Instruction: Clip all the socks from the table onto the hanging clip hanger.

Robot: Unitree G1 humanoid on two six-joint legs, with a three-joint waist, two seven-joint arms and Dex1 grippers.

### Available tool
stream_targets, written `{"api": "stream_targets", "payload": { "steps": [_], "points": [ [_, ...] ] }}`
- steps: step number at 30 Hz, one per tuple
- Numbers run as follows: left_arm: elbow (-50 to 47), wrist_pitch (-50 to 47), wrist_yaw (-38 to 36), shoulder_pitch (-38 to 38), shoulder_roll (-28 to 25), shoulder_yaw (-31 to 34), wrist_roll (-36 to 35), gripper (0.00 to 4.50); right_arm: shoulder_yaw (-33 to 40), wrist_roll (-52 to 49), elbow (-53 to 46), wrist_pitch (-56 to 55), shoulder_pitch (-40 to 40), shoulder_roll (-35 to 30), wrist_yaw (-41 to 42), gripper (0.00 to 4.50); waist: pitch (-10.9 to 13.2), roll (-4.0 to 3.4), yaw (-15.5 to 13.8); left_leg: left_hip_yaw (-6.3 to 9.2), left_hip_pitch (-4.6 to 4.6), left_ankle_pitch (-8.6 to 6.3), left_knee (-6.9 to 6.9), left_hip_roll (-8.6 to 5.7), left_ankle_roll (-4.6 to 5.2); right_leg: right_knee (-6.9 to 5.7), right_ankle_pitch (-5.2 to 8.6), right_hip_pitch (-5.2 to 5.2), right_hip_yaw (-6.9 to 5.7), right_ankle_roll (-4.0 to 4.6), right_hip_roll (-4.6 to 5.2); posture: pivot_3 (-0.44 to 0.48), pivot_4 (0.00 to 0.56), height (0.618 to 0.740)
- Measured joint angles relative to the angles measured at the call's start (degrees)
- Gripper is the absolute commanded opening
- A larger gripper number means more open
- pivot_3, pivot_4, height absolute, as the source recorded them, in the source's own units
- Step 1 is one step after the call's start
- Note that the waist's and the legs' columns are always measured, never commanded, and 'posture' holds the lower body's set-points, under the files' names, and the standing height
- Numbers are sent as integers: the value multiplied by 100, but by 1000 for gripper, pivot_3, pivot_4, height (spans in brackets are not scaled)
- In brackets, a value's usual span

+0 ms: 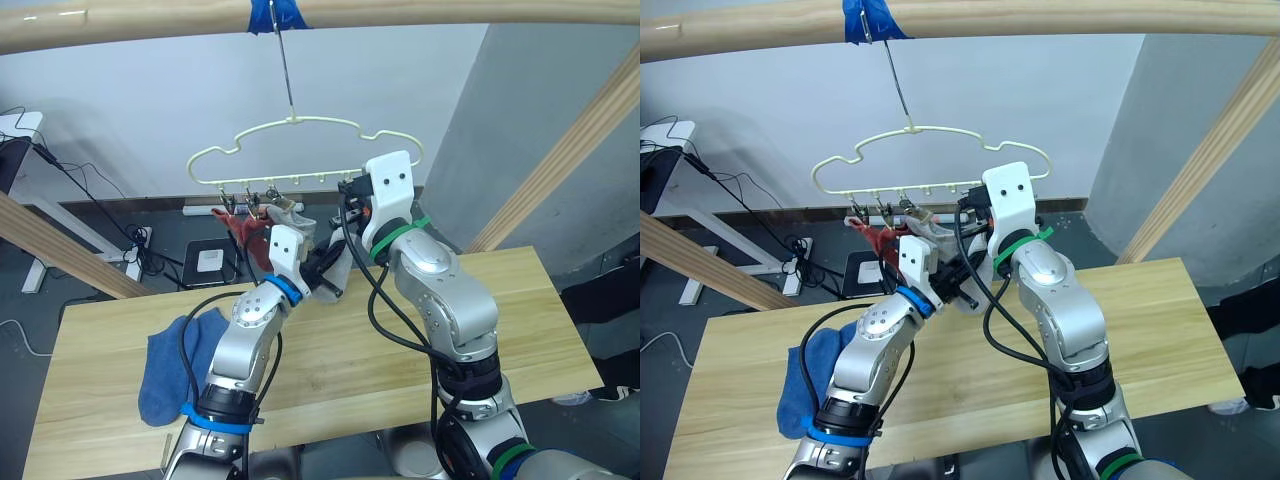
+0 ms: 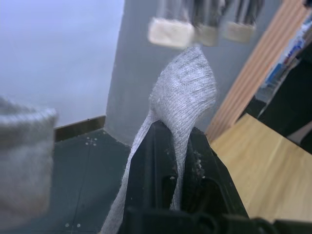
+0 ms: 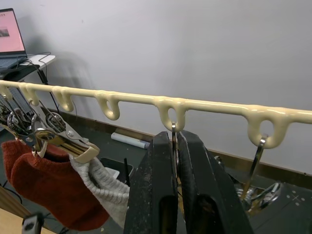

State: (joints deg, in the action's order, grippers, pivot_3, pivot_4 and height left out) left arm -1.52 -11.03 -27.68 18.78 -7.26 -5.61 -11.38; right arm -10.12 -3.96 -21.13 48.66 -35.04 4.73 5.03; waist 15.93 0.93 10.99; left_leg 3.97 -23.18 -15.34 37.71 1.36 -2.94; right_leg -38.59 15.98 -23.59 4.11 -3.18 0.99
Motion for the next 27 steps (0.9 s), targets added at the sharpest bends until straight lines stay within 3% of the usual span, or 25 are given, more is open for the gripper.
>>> {"api": "stream_targets", "payload": {
  "steps": [17,20,25,27],
  "points": [
    [4,-345,206,227,193,36,-126,11,4,-16,-68,104,3,49,-19,0,0,0,15,0,-1,0,0,-1,0,0,1,0,0,-1,0,-275,280,740],
    [4,-349,201,226,180,36,-126,0,25,-25,-127,136,24,81,-41,802,0,0,15,1,-1,0,0,0,0,1,1,0,0,-1,-1,-277,279,740],
    [4,-349,199,226,167,36,-126,0,112,-192,-270,348,58,61,13,2685,0,0,15,2,-2,0,0,0,0,1,1,0,-1,-2,-1,-276,278,740],
    [6,-335,197,226,167,35,-125,0,128,-304,-418,475,72,-38,134,2685,0,0,16,2,-3,0,0,-1,0,3,1,0,-1,-2,0,-278,277,740]
  ]
}}
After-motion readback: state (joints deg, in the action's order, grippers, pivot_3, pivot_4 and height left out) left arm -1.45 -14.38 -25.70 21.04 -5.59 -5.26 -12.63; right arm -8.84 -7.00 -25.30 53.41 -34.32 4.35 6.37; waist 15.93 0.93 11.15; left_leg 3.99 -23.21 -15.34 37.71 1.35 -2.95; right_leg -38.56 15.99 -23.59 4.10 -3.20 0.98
